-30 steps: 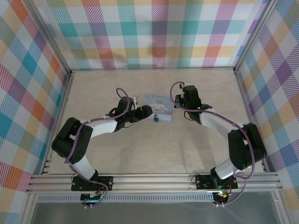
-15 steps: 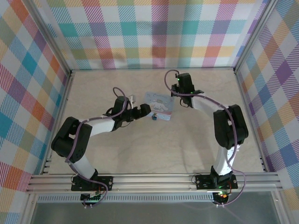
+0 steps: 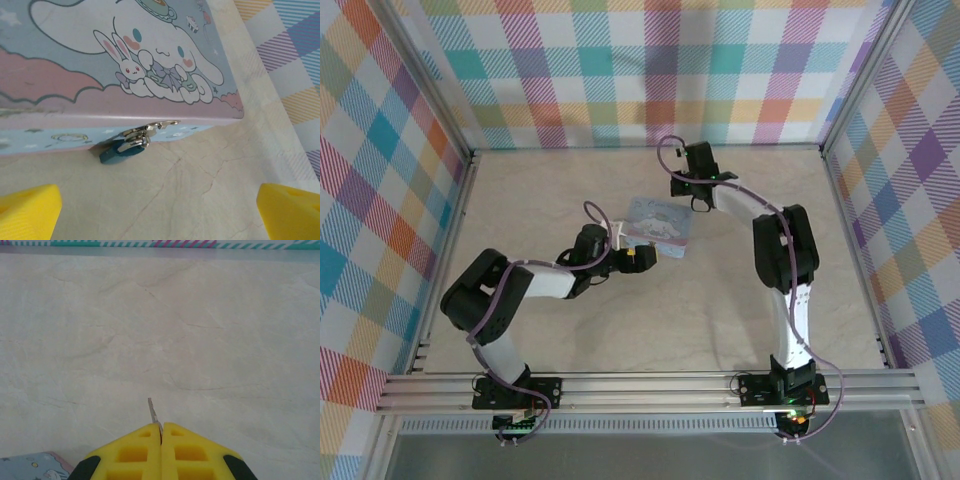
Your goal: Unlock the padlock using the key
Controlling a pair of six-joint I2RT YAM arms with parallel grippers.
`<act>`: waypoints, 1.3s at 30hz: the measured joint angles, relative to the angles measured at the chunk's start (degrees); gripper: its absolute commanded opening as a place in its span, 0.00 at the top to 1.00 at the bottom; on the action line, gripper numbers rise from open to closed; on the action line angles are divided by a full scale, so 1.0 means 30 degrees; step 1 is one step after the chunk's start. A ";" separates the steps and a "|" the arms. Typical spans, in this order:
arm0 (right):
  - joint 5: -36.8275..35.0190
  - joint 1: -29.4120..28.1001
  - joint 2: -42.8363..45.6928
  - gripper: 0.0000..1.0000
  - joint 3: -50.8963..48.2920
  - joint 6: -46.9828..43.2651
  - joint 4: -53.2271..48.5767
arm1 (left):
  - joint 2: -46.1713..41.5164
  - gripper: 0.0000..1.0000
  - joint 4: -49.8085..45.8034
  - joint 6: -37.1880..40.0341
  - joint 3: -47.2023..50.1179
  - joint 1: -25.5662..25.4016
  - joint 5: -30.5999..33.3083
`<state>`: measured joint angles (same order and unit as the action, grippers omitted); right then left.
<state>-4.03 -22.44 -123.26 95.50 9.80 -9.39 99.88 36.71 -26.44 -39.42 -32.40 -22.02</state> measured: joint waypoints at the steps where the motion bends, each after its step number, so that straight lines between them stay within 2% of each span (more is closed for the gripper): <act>1: 0.0182 -0.0007 -0.0262 1.00 0.0262 0.0007 -0.0189 | 0.0364 0.01 0.0350 0.0168 -0.0022 -0.0022 0.0000; 9: 0.1093 -0.0007 -0.1537 1.00 0.0962 0.0000 -0.1494 | 0.1960 0.04 0.1894 0.0918 -0.0372 -0.0073 -0.0357; 18: 0.1443 -0.0087 -0.1647 1.00 0.0954 0.0000 -0.1617 | 0.3104 0.12 0.2331 0.1260 -0.1406 -0.0182 -0.1333; 25: 0.1523 -0.0444 -0.1647 1.00 0.0860 0.0000 -0.1253 | 0.3206 0.26 0.2346 0.1253 -0.1566 -0.0393 -0.2754; 33: 0.1501 -0.0532 -0.1647 1.00 0.0240 -0.0007 -0.0699 | 0.3308 0.21 0.2317 0.1639 -0.1698 -0.0903 -0.3330; 39: 0.1508 -0.0539 -0.1647 1.00 0.0153 -0.0015 -0.0707 | 0.3111 0.17 0.2331 0.2273 -0.1290 -0.1610 -0.0714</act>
<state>0.49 -24.05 -128.20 95.96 9.76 -11.51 109.21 43.70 -19.62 -43.29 -37.23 -24.16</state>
